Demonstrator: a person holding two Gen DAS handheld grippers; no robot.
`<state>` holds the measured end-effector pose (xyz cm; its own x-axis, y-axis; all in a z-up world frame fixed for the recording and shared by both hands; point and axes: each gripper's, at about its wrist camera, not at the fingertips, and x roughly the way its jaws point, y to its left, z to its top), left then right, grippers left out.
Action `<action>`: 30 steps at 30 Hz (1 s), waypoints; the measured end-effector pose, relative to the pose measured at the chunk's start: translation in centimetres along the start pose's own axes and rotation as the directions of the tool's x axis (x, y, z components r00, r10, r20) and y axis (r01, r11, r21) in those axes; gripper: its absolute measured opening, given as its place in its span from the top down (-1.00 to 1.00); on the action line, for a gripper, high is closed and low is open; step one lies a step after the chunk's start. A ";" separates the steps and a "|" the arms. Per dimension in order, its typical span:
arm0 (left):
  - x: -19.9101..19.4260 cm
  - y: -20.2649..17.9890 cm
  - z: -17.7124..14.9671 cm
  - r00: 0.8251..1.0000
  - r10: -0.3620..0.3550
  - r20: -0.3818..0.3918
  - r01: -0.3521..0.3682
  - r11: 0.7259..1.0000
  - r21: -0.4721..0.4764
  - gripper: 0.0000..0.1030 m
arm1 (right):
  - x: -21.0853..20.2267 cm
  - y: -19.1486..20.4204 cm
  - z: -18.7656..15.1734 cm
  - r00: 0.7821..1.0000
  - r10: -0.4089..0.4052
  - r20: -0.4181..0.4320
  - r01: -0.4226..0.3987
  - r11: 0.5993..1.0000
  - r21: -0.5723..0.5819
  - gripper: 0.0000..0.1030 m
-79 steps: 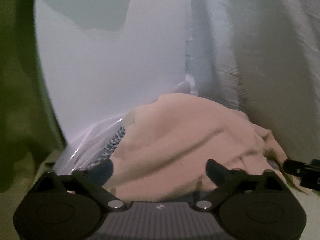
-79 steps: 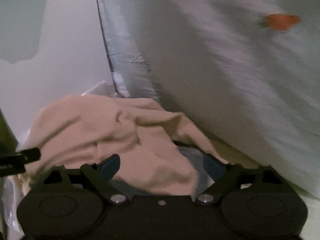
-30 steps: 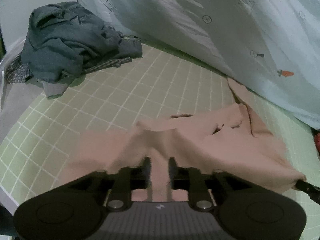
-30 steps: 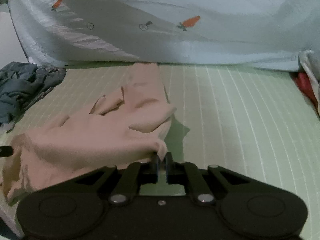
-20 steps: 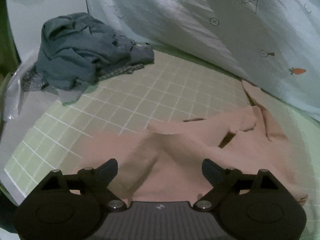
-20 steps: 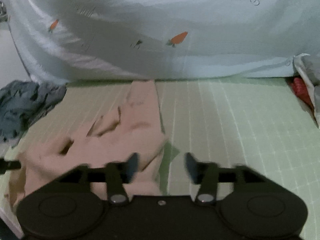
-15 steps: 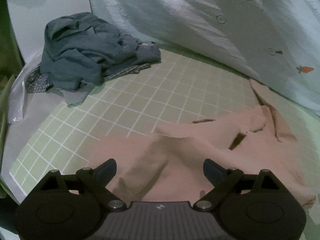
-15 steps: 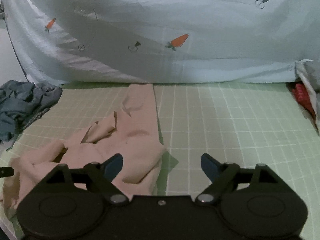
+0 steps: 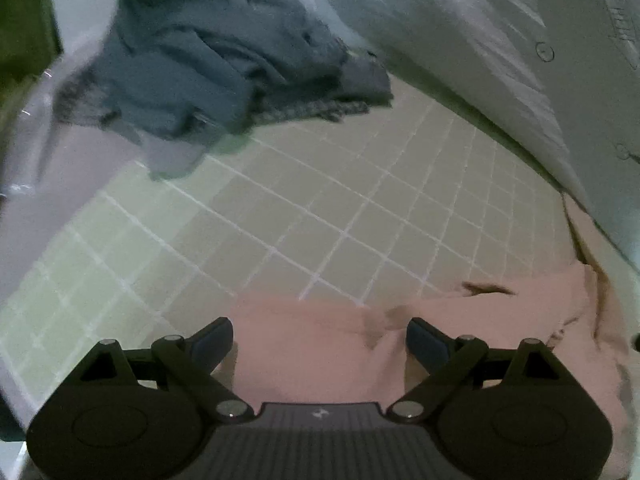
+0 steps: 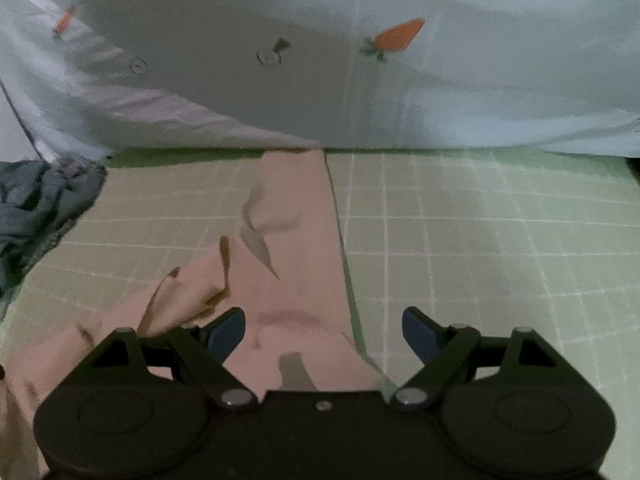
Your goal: Fold clothes
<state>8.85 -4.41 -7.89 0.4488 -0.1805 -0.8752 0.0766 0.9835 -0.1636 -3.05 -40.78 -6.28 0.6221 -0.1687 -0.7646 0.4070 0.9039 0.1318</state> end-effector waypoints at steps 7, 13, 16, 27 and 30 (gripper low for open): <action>1.5 -1.4 -0.1 0.999 0.007 -0.041 -0.003 0.996 0.084 -0.82 | 4.4 2.8 1.3 0.996 0.040 -0.080 -0.049 0.992 -0.113 -0.62; 1.4 -1.1 -1.0 0.999 0.017 -0.041 -0.014 0.997 0.077 -0.82 | 6.0 4.0 1.2 0.994 -0.025 -0.106 0.005 0.984 -0.180 0.15; 1.5 -0.8 -1.4 0.999 0.023 -0.041 -0.020 0.997 0.072 -0.82 | 5.0 2.4 0.7 0.997 -0.025 -0.069 0.013 0.986 -0.168 0.60; 1.9 -2.1 -3.3 0.998 0.021 -0.064 -0.013 0.992 0.128 -0.82 | -1.6 -7.1 -2.9 0.948 -0.315 -0.050 0.318 0.947 0.056 0.82; 1.7 -3.0 -3.2 0.998 0.041 -0.049 -0.032 0.984 0.174 -0.82 | -3.4 -9.7 -3.9 0.919 -0.390 -0.056 0.394 0.911 0.117 0.58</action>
<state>6.51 -7.67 -10.40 0.4070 -0.1401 -0.9026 0.2159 0.9749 -0.0540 -11.72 -47.44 -7.46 0.3753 -0.4860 -0.7893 0.6948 0.7111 -0.1074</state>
